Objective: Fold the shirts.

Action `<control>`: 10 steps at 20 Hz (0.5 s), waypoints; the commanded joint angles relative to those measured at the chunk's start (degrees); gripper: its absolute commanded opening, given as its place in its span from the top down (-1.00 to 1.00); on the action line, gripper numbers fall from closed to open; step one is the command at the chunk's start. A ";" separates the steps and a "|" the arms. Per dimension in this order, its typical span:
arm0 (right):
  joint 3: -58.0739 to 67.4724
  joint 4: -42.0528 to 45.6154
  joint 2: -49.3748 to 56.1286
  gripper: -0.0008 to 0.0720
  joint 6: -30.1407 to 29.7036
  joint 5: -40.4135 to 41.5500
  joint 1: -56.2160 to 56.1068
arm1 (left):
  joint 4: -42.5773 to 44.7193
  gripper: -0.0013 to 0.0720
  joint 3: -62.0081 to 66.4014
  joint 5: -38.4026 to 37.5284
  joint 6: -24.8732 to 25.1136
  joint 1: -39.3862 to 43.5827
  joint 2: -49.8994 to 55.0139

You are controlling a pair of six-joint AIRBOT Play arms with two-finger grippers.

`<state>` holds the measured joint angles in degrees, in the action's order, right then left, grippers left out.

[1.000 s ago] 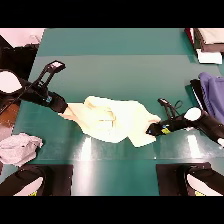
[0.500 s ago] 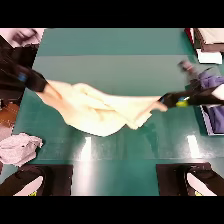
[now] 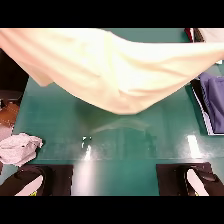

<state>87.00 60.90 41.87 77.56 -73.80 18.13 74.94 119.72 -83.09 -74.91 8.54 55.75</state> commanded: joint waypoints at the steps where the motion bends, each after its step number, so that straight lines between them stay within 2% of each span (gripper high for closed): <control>1: 10.91 0.22 1.09 0.95 1.09 -5.92 4.55 | -9.40 0.90 4.07 1.42 -0.09 -0.07 -3.43; 5: 24.17 0.11 9.73 0.95 3.65 -13.92 5.99 | -8.83 0.90 3.13 0.70 -0.07 -0.07 -3.96; 10: 25.59 0.83 24.68 0.95 7.91 -19.98 -4.39 | -7.76 0.89 -20.35 -1.03 0.37 -0.07 0.31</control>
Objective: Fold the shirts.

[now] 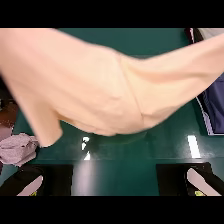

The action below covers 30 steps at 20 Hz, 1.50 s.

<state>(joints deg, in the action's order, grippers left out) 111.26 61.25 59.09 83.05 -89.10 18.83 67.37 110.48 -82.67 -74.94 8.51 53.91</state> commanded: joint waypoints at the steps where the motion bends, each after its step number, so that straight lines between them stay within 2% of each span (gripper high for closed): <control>1: -0.61 0.57 10.47 0.95 2.43 -5.01 -7.76 | -0.17 0.90 -16.90 -1.42 0.39 -0.04 4.02; 3: -5.38 2.38 16.90 0.94 2.43 -4.13 -12.22 | -0.17 0.89 -26.73 -0.83 2.08 -0.04 8.46; 5: -9.97 5.03 22.62 0.94 2.43 0.33 -14.97 | -0.11 0.89 -33.48 1.22 5.05 -0.04 13.35; 9: -14.56 6.36 29.83 0.93 2.38 9.44 -16.33 | -0.04 0.89 -35.74 4.20 5.51 -0.04 20.74; 10: -14.64 6.32 30.80 0.72 1.88 9.53 -16.24 | 0.00 0.89 -35.74 5.09 5.53 -0.04 21.03; 11: -14.64 6.32 31.36 -0.29 1.27 8.33 -15.72 | -0.02 0.89 -35.71 5.97 5.53 -0.04 20.92; 12: -14.64 6.43 31.74 -0.74 1.27 5.84 -14.91 | 0.00 0.89 -35.71 6.27 5.55 -0.04 20.83; 13: -14.78 6.43 31.85 -0.73 1.11 2.86 -13.79 | 0.15 0.89 -35.71 6.03 6.05 -0.04 20.83; 14: -16.28 6.25 31.23 -0.57 -0.24 0.07 -12.35 | 0.20 0.89 -35.71 5.42 6.45 -0.04 20.83; 15: -19.41 6.27 29.68 -0.54 -1.38 -1.22 -11.08 | 0.37 0.89 -35.71 5.03 6.43 -0.04 20.83; 18: -36.35 6.23 20.87 -0.54 -1.68 0.22 -8.17 | 0.31 0.89 -35.74 4.70 6.38 -0.04 20.83; 21: -56.08 4.72 10.58 -0.54 -0.92 3.63 -8.59 | 0.28 0.89 -35.71 4.96 6.38 -0.04 20.83; 24: -72.59 -2.27 3.74 -0.54 -0.81 9.73 -12.13 | -0.42 0.89 -35.74 5.81 6.36 -0.04 20.83; 26: -78.79 -5.99 1.60 -0.54 -0.81 15.41 -15.65 | -0.44 0.89 -35.74 5.86 6.36 -0.04 20.83; 30: -82.71 -6.21 1.55 -0.54 2.25 21.99 -22.14 | -0.42 0.89 -35.74 5.70 6.36 -0.04 20.83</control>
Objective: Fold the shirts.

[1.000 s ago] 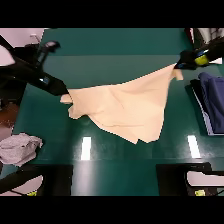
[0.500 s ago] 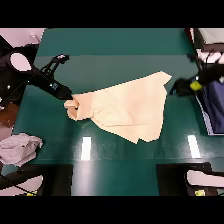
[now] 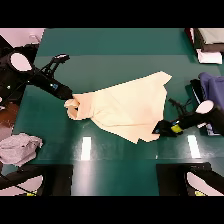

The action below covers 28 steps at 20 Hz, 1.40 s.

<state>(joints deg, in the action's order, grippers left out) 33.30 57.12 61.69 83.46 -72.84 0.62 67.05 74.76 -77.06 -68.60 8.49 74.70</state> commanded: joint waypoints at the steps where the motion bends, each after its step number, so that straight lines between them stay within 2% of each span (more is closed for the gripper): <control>1: -4.66 -2.19 -0.26 -0.52 2.05 6.01 -5.01 | -0.09 0.89 -0.02 0.02 0.02 -0.02 0.04; 2: -4.26 -1.99 0.63 -0.19 1.99 6.10 -6.16 | -0.09 0.89 -0.02 -0.07 0.02 -0.02 0.04; 4: -2.56 -2.01 1.97 0.78 0.26 6.38 -8.39 | -0.09 0.89 0.00 -0.02 -0.02 -0.02 0.04; 5: -0.96 -1.99 2.12 0.94 -1.20 6.36 -9.44 | 0.02 0.89 0.00 0.07 -0.22 -0.02 -0.04; 8: 7.41 -1.86 -1.09 0.94 -1.44 5.62 -10.14 | 3.41 0.89 3.50 -0.37 -2.14 -0.09 -2.64; 11: 21.59 -1.60 -8.74 0.94 -1.38 6.08 -7.23 | 7.69 0.89 16.02 -1.92 -2.58 -0.09 -7.98; 15: 42.45 -1.57 -16.57 0.94 -1.36 9.27 2.34 | 7.98 0.89 35.45 -1.92 -2.54 -0.09 -14.51; 18: 55.52 -1.64 -19.50 0.94 -1.36 7.43 11.04 | 7.74 0.89 45.77 -1.81 -2.58 -0.09 -17.90; 24: 73.57 -1.68 -20.50 0.94 -1.36 -1.42 27.23 | 5.84 0.89 47.69 3.37 -4.28 -0.07 -26.95; 28: 83.45 -2.16 -15.56 0.94 -0.37 -8.50 33.05 | 0.33 0.90 49.20 2.89 -4.85 -0.07 -27.26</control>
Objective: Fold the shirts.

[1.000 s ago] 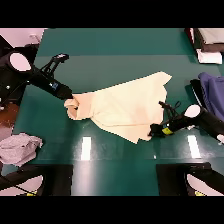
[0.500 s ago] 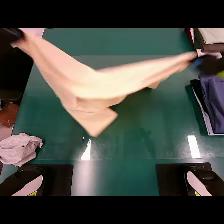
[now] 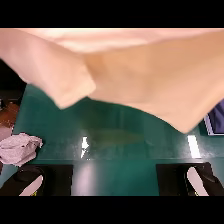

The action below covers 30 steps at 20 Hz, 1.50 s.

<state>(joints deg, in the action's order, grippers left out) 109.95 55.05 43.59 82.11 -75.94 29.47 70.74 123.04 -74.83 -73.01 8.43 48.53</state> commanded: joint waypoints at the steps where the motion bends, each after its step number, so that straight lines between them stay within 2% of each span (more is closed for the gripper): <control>1: 8.81 -0.48 4.79 0.94 2.51 -7.32 4.09 | -3.26 0.90 -0.13 0.81 -0.04 -0.02 -0.96; 3: 9.77 -1.55 9.46 0.94 3.89 -11.13 2.19 | -0.98 0.90 -4.72 0.74 0.42 -0.02 0.15; 5: 5.11 -0.87 14.10 0.94 5.81 -13.33 -2.82 | -0.59 0.90 -10.14 -0.44 0.42 -0.02 3.67; 7: -1.81 -0.26 19.21 0.94 5.92 -14.10 -9.01 | -0.94 0.90 -13.44 -3.61 0.42 0.00 10.25; 9: -7.58 4.52 25.14 0.94 5.92 -13.18 -15.26 | -0.83 0.89 -14.95 -6.03 0.52 -0.02 18.62; 11: -11.93 9.55 31.04 0.94 5.95 -9.84 -20.28 | -0.87 0.89 -15.26 -6.47 0.55 -0.02 28.20; 14: -16.55 10.97 38.36 0.94 5.95 -0.17 -24.90 | -0.87 0.89 -15.26 -5.29 0.35 -0.02 40.79; 18: -17.09 10.93 44.59 0.94 5.95 7.45 -27.78 | -0.17 0.88 -15.26 -4.02 -2.32 -0.02 49.79; 19: -17.09 10.84 45.16 0.90 5.92 8.55 -28.09 | 0.52 0.27 -15.26 -2.99 -2.56 -0.02 50.05; 20: -17.09 10.91 45.40 0.35 5.92 9.38 -28.04 | 1.36 -0.60 -15.21 -1.81 -2.67 -0.02 50.01; 21: -17.07 10.93 45.35 -0.25 5.92 9.84 -27.71 | 2.69 -0.81 -14.75 -1.77 -3.23 -0.02 49.96; 22: -17.09 10.62 44.85 -0.32 5.92 9.75 -27.02 | 4.57 -0.80 -14.08 -2.64 -3.72 -0.04 49.96; 24: -17.11 10.64 42.75 -0.23 5.70 7.89 -25.57 | 5.31 -0.34 -12.61 -6.23 -5.03 -1.75 49.59; 28: -18.69 10.54 36.33 -0.22 0.37 -2.67 -22.47 | 3.30 -0.34 -13.29 -14.95 -7.15 -8.59 46.21; 30: -24.09 10.49 31.69 -0.21 -0.37 -4.28 -21.77 | -0.70 -0.34 -19.30 -14.47 -6.99 -12.61 42.32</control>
<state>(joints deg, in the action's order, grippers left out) 89.95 65.58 80.01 84.07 -75.57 6.37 73.76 107.68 -86.28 -79.05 0.32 94.15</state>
